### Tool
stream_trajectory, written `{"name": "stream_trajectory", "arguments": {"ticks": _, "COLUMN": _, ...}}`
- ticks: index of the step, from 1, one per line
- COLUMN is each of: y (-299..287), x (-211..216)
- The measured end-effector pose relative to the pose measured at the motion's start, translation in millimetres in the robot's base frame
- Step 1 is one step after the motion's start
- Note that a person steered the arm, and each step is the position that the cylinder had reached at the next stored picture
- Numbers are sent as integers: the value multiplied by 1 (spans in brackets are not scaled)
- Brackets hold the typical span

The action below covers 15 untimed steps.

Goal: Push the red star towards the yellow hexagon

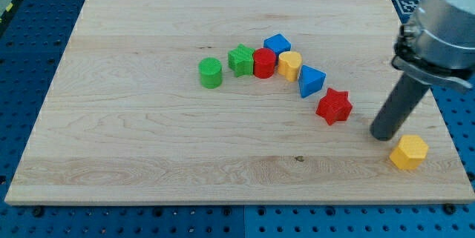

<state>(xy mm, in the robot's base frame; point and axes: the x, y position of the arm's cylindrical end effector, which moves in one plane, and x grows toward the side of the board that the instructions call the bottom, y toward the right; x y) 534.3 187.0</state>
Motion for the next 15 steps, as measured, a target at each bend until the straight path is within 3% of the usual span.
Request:
{"name": "stream_trajectory", "arguments": {"ticks": 2, "y": -87, "x": -29}}
{"name": "stream_trajectory", "arguments": {"ticks": 4, "y": -135, "x": -52}}
{"name": "stream_trajectory", "arguments": {"ticks": 8, "y": -53, "x": -83}}
{"name": "stream_trajectory", "arguments": {"ticks": 11, "y": -31, "x": -77}}
{"name": "stream_trajectory", "arguments": {"ticks": 15, "y": -18, "x": -35}}
